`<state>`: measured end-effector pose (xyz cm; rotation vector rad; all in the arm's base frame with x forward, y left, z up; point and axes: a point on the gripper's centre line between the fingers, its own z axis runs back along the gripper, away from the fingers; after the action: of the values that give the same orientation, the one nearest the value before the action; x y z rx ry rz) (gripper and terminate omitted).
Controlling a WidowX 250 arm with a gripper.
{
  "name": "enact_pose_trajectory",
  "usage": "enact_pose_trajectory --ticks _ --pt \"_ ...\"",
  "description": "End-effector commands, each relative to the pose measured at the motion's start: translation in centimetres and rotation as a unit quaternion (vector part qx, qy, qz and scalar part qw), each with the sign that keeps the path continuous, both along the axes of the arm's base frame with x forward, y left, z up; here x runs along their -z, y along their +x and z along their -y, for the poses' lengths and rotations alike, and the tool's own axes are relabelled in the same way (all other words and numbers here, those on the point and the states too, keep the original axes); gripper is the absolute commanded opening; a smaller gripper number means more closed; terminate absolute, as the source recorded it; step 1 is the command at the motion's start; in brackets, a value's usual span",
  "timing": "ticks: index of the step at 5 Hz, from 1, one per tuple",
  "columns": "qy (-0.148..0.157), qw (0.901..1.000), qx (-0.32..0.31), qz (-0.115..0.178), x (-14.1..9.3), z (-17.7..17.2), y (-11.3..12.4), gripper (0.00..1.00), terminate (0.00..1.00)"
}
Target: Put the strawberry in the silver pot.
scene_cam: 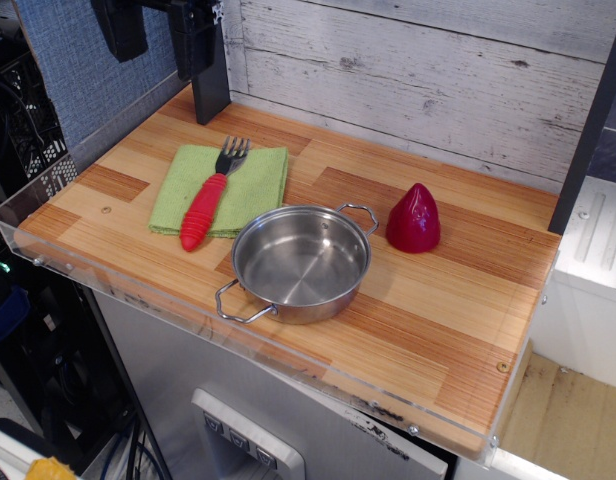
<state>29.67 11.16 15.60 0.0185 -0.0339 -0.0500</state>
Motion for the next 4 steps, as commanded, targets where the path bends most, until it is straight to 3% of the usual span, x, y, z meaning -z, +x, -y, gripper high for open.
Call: enact_pose_trajectory --ticks 1,3,4 --pt "0.000 1.0000 0.000 0.000 0.0 0.0 0.0 1.00 0.00" --pt "-0.027 0.9971 0.047 0.054 0.5 4.7 2.2 1.00 0.00" --pt "-0.027 0.9930 0.082 0.080 1.7 8.1 4.0 1.00 0.00"
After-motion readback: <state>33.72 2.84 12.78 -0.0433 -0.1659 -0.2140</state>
